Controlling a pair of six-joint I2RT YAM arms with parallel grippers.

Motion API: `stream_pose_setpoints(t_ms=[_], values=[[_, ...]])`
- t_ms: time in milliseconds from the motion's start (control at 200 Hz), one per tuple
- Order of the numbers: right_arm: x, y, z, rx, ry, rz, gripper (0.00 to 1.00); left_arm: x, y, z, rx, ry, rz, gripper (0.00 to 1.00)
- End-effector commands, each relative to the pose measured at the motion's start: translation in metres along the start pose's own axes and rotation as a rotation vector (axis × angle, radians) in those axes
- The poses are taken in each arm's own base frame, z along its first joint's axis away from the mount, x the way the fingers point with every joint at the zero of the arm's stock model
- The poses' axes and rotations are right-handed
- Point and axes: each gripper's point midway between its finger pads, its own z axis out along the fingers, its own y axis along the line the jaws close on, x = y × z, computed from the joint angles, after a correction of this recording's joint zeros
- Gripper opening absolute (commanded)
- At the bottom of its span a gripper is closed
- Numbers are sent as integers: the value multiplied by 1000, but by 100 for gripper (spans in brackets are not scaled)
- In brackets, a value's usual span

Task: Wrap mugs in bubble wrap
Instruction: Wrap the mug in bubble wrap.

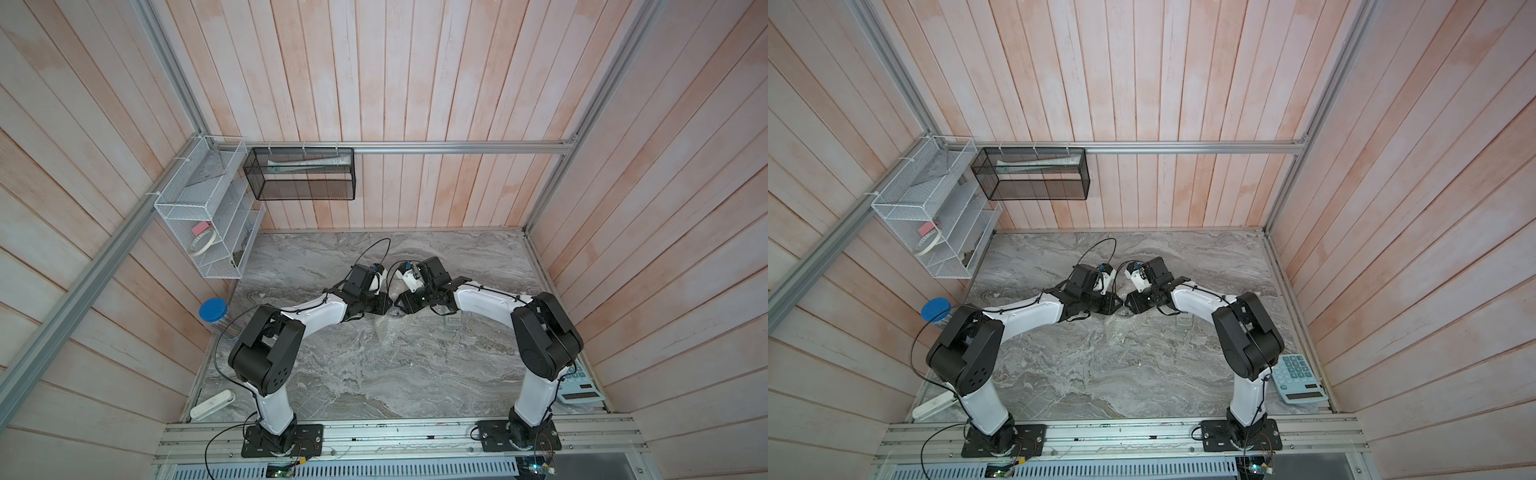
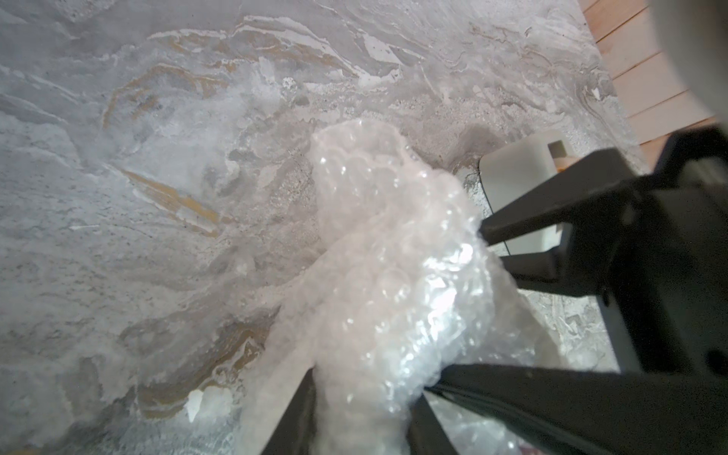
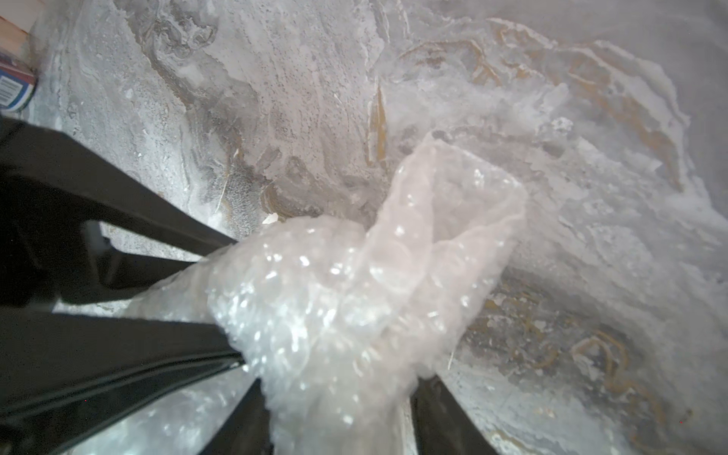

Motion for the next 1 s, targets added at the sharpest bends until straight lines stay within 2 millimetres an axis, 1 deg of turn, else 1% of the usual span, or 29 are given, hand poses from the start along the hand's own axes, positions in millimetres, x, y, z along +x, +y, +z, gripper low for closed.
stream_pose_setpoints(t_ms=[0, 100, 215, 285, 380, 480, 555, 635, 725, 780, 855, 995], values=[[12, 0, -20, 18, 38, 22, 61, 35, 2, 7, -22, 99, -29, 30], [3, 4, -37, 7, 1, 39, 65, 38, 1, 10, -29, 105, -32, 27], [1, 5, -55, -3, -19, 70, 68, 41, 0, 13, -40, 114, -39, 25], [3, 0, -64, 4, -23, 104, 69, 43, -1, 13, -47, 116, -44, 24], [5, -18, -82, 56, -38, 198, 70, 43, -2, 12, -61, 112, -47, 22], [16, -47, -106, 118, -72, 360, 72, 42, -3, 10, -80, 109, -52, 22], [36, -75, -122, 192, -77, 495, 72, 43, -3, 9, -98, 108, -52, 21], [55, -93, -133, 202, -90, 593, 70, 43, -5, 9, -117, 110, -39, 21], [72, -100, -135, 181, -101, 643, 67, 43, -6, 10, -136, 117, -24, 21], [78, -104, -133, 172, -96, 647, 64, 43, -6, 10, -147, 120, -14, 21], [81, -107, -130, 139, -95, 653, 59, 42, -7, 10, -158, 120, -6, 21], [88, -115, -118, 90, -70, 672, 51, 41, -7, 9, -177, 122, 8, 21]])
